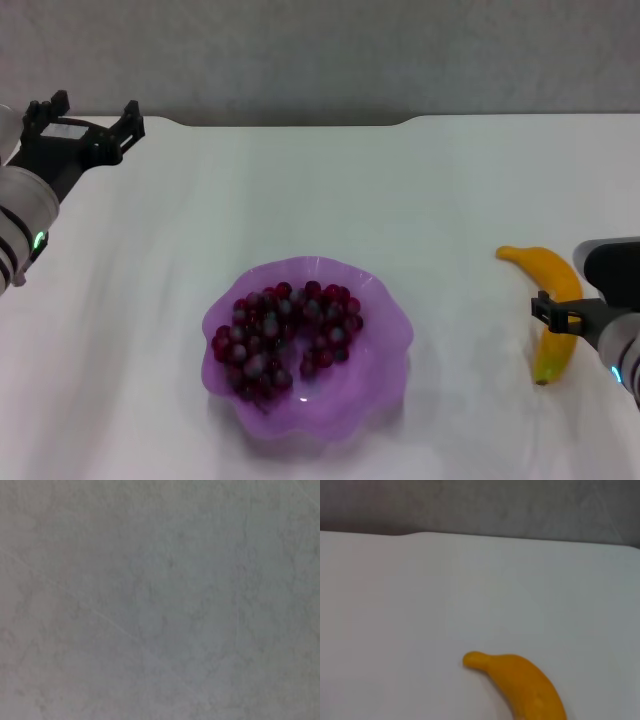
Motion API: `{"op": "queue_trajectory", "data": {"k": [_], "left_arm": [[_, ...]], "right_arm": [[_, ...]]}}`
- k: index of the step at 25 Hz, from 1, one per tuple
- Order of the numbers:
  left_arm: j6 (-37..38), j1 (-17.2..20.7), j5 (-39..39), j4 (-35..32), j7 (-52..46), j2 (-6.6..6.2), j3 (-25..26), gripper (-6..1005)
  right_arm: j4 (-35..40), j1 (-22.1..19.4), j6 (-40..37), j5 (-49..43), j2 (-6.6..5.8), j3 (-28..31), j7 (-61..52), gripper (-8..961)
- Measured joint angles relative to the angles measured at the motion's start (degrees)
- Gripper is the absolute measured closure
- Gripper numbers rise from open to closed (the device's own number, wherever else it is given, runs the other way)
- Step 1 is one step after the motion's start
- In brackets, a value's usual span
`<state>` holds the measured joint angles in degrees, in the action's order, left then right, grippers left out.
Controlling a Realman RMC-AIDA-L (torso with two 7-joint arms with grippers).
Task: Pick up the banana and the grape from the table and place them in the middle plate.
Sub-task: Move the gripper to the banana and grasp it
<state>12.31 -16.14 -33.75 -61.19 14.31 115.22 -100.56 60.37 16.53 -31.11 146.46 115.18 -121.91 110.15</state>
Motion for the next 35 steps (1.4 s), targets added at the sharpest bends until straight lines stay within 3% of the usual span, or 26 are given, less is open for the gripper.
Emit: {"op": "queue_trajectory", "data": {"k": [6,14,35], "left_arm": [[-0.07,-0.21,0.0,0.22,0.01,0.13,0.01,121],[-0.17,0.37,0.0,0.33,0.04,-0.14,0.01,121],[-0.27,0.39,0.07,0.13,0.16,0.17,0.73,121]], "right_arm": [[-3.38,1.65,4.05,-4.98,0.06,-1.73,-8.62,123],[0.28,0.86,-1.62,-5.47,-0.16,-6.32,-9.45,123],[-0.87,-0.93,-0.53,-2.92,-0.15,-2.22,-10.09,124]]}}
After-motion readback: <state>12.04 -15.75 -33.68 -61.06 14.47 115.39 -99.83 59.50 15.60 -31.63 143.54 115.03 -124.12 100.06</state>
